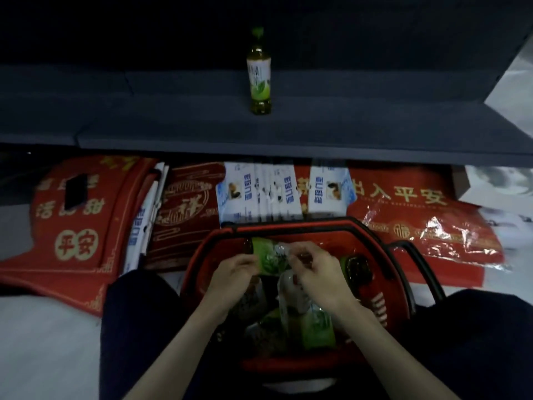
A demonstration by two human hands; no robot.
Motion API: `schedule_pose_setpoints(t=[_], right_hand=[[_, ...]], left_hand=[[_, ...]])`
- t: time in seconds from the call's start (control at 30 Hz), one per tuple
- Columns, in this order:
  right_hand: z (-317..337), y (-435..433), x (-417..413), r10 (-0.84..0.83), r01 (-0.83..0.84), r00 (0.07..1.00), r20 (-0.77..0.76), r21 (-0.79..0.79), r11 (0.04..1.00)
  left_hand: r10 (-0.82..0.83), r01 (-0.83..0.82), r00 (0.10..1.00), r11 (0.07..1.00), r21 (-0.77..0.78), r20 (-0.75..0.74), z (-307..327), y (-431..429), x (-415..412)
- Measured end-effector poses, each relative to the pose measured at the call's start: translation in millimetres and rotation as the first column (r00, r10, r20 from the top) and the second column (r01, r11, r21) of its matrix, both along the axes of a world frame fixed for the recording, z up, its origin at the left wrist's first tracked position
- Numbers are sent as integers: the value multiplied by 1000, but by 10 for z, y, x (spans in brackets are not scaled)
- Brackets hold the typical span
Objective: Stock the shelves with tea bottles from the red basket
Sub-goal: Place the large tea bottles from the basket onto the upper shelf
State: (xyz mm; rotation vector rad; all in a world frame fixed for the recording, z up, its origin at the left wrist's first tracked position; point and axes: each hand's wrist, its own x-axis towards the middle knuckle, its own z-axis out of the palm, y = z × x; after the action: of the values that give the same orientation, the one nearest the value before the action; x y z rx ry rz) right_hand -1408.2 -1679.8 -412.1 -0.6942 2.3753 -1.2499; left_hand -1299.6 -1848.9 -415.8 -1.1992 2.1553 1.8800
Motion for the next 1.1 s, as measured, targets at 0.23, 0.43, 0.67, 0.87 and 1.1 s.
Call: schedule_pose_setpoints(t=[0.23,0.43,0.67,0.87,1.1], right_hand=[[-330,237,-49,-18,19,1000,-13,157,987],[-462,364,-138,-130,88,966,223,190,978],[-559,389,-173,-135,62,849,511,158,986],[-500,389,-154,-80,2,840,537,145,989],[-297,400,-162,-30,56,810,586,-26,998]], left_hand=[[-140,113,981,974,197,131,-259,417,-22],[-152,118,981,960,253,119,-378,578,-143],[-138,92,976,963,253,170,-481,562,-223],[-168,131,977,958,254,129,-477,552,-253],[-173,163,984,968,188,36,-367,412,-214]])
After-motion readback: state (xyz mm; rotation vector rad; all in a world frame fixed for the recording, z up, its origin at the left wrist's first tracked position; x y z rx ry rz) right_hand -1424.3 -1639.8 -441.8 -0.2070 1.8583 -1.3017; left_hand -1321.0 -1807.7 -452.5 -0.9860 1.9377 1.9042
